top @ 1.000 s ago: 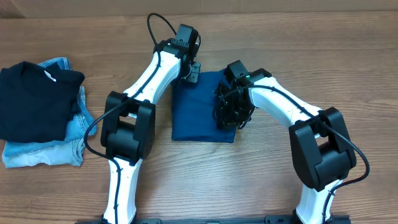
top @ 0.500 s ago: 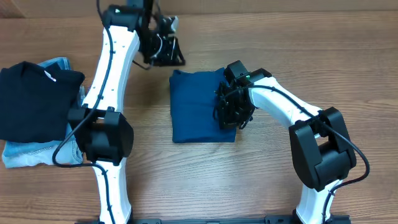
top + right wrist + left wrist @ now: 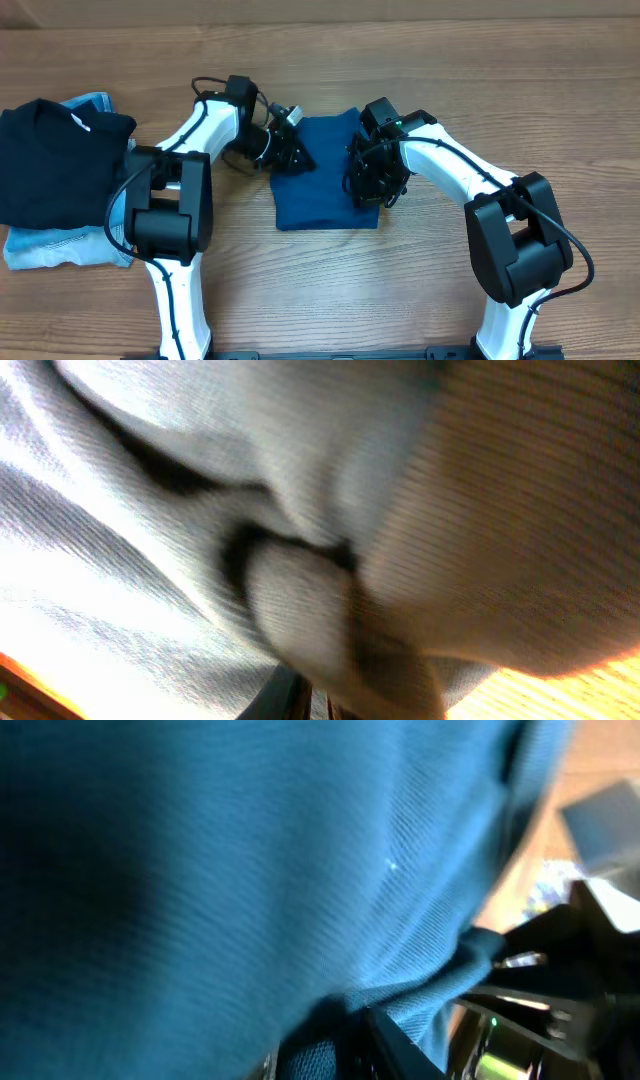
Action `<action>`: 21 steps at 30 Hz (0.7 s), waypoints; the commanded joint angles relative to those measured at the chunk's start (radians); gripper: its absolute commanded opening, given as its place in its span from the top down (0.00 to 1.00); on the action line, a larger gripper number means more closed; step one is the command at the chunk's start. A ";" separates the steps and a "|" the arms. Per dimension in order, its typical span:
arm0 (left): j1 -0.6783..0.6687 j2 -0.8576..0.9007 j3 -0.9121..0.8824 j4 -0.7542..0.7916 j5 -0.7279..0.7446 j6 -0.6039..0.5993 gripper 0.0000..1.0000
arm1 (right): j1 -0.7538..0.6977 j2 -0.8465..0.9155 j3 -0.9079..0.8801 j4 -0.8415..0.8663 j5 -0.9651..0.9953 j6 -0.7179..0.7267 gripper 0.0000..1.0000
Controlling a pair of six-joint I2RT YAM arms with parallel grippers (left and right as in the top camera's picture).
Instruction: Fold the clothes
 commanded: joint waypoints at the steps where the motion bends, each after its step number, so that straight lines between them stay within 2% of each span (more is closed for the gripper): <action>1: 0.069 0.008 -0.066 0.001 -0.328 -0.163 0.68 | 0.003 0.009 -0.004 0.004 0.006 0.000 0.91; 6: 0.076 0.008 -0.068 0.018 -0.302 -0.163 0.62 | 0.003 0.009 -0.004 0.006 0.006 0.001 0.90; 8: 0.078 0.007 -0.050 0.019 -0.180 -0.161 0.53 | 0.003 0.009 -0.004 0.006 0.006 0.000 0.90; 9: 0.084 0.007 -0.031 0.006 -0.132 -0.161 0.52 | 0.003 0.009 -0.004 0.006 0.006 0.000 0.90; 11: 0.089 0.003 0.052 -0.072 -0.068 -0.124 0.51 | 0.003 0.009 -0.004 0.005 0.006 0.000 0.90; 16: 0.089 -0.078 0.295 -0.283 -0.077 -0.004 0.52 | 0.003 0.009 -0.004 0.006 0.006 0.000 0.90; 19: 0.084 -0.135 0.299 -0.347 -0.056 -0.005 0.52 | 0.003 0.009 -0.004 0.006 0.006 0.000 0.90; 21: 0.069 -0.133 0.279 -0.422 0.009 0.053 0.52 | 0.003 0.009 -0.004 0.006 0.006 0.000 0.90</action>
